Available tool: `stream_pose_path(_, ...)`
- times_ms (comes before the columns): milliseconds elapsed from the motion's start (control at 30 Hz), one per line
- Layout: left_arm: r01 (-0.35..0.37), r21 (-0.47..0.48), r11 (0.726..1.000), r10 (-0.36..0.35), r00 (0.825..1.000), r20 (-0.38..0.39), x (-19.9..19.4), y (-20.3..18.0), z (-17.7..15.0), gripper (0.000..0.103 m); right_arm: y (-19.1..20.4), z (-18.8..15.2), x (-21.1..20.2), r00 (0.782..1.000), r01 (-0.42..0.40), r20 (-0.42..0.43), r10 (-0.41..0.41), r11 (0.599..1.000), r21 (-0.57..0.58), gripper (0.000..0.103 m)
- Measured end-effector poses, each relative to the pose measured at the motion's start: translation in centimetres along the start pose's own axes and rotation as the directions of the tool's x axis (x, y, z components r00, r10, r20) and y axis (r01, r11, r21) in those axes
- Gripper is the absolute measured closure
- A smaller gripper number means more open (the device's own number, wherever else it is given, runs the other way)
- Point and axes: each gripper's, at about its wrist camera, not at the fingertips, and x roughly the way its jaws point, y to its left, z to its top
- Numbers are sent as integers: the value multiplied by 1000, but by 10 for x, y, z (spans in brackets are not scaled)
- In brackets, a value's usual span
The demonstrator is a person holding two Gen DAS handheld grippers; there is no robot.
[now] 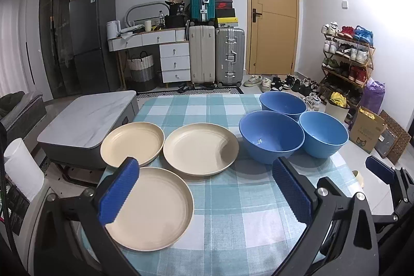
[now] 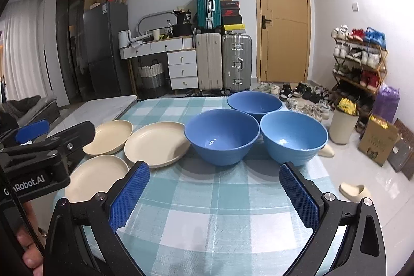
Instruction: Organize plates and bowls
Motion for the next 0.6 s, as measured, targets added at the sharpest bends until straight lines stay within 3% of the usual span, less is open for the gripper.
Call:
stream_pose_path(200, 10, -28, 1000, -10, 1000, 12, -3, 5, 0, 0, -6, 2, -7, 1000, -13, 13, 13, 1000, 23, 1)
stream_pose_path(467, -8, -19, 1000, 9, 998, 56, -5, 5, -2, 0, -19, 3, 0, 997, 60, -51, -57, 996, 69, 1)
stream_pose_path(600, 3, -44, 999, -1, 999, 52, -6, 8, 0, 0, -14, 0, -1, 996, 80, -32, -79, 996, 31, 1)
